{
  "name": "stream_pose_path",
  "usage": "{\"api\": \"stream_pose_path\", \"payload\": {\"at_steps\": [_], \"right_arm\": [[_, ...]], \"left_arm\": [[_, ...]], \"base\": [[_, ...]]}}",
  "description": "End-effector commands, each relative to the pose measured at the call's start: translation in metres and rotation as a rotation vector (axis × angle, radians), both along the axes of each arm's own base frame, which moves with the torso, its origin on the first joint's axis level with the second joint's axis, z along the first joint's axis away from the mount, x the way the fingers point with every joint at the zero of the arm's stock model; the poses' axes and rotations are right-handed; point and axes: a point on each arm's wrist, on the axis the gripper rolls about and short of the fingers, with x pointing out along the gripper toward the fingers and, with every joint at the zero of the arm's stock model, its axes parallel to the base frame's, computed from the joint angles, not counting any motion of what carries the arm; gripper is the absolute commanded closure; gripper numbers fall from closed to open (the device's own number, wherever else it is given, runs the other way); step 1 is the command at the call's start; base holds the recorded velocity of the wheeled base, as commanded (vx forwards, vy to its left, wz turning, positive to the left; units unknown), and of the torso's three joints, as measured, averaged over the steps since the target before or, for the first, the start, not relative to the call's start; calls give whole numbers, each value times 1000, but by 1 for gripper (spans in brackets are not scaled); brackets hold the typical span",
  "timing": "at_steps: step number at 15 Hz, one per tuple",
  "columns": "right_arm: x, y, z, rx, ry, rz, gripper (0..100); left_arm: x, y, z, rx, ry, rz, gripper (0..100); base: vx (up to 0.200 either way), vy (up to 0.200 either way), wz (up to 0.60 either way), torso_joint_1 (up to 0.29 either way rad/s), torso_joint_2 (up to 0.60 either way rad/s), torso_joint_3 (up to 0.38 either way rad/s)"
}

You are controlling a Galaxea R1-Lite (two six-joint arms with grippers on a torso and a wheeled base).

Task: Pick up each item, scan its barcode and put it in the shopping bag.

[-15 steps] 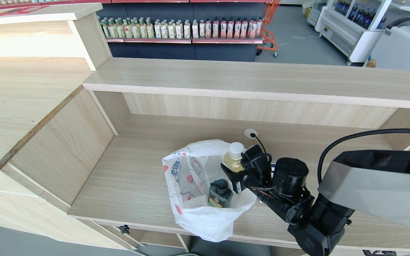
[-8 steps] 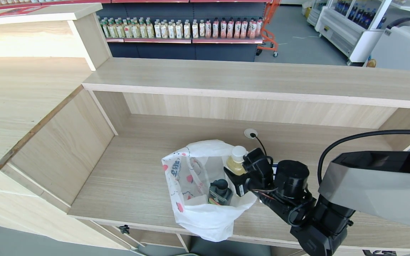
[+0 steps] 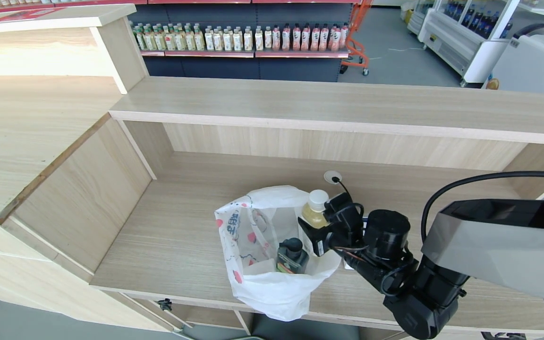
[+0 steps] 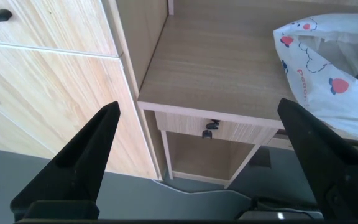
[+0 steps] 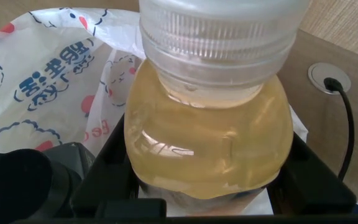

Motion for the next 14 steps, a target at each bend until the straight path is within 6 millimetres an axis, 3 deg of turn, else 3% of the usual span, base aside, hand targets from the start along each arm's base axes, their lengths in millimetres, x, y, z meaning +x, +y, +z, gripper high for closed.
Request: {"api": "stream_pose_path", "payload": {"at_steps": [1,14], "right_arm": [[2,0,-1,0,-1,-2,100],[6,0,-8,7,16,51,100]], "left_arm": [[0,0,0,0,-1,0,0],[0,0,0,0,-1,0,0]], "base": [[0,0,0,0,0,0],[0,0,0,0,0,0]]}}
